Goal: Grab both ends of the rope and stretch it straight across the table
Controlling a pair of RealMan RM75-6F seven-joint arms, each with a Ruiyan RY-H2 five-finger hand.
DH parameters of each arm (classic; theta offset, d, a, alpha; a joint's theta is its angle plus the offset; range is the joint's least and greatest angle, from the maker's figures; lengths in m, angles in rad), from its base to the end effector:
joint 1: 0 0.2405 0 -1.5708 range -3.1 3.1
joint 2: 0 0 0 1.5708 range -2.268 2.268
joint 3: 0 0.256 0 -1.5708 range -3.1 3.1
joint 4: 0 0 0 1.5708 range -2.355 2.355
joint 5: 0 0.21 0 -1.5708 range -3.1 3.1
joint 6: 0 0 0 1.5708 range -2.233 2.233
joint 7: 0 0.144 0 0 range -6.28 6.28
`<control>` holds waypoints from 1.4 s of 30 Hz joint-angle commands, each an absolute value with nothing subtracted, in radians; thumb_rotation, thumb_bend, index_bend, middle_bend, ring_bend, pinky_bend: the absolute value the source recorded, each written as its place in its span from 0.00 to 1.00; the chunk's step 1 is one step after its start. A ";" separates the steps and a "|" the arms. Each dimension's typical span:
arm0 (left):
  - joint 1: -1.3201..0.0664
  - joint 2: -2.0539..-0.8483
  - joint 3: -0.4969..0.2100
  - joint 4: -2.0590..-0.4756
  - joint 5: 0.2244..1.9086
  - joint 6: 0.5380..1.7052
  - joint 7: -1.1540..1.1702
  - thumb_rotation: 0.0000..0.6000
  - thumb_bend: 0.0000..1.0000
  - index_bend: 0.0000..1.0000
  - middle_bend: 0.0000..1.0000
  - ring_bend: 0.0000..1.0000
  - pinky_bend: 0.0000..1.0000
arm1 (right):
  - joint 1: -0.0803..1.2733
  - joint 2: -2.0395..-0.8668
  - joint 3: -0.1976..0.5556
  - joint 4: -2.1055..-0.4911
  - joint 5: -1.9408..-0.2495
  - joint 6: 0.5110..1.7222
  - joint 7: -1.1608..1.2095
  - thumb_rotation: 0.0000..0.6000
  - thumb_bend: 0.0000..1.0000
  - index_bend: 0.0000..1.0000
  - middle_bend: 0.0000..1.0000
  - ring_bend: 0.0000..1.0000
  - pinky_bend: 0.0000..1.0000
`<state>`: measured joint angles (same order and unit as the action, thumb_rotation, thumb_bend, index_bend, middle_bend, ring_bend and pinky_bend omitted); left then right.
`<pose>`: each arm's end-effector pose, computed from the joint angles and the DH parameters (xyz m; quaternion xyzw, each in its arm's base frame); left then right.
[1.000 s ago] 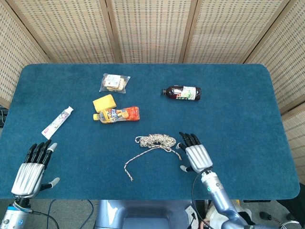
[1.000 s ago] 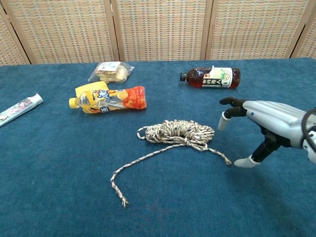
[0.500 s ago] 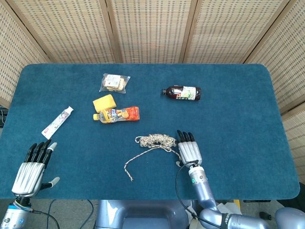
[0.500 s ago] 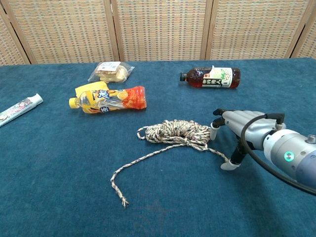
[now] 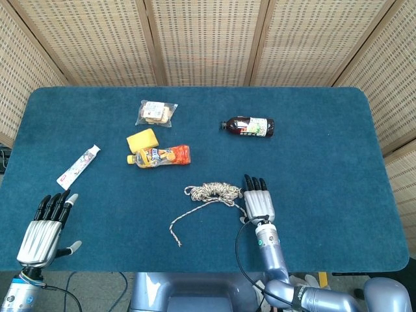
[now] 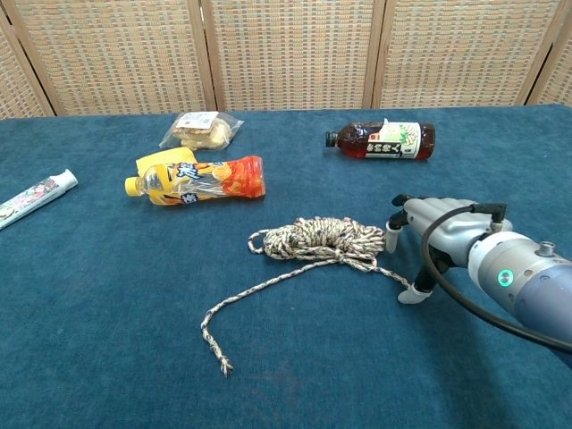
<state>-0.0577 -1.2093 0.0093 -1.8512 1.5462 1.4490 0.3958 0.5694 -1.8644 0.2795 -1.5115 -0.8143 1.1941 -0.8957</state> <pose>-0.2533 0.1557 0.1033 -0.6454 -0.3838 -0.3488 0.5608 -0.1505 -0.2917 -0.0754 0.6782 -0.4445 0.2674 0.5205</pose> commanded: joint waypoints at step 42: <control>-0.063 -1.209 0.020 -1.851 1.544 1.457 0.393 1.00 0.00 0.00 0.00 0.00 0.00 | 0.590 -1.869 0.231 -1.497 -0.768 1.274 -0.916 1.00 0.32 0.50 0.00 0.00 0.00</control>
<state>-0.0625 -1.2091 0.0198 -1.8511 1.5445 1.4573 0.3936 0.5897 -1.8682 0.2310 -1.4971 -0.7689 1.2742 -0.9157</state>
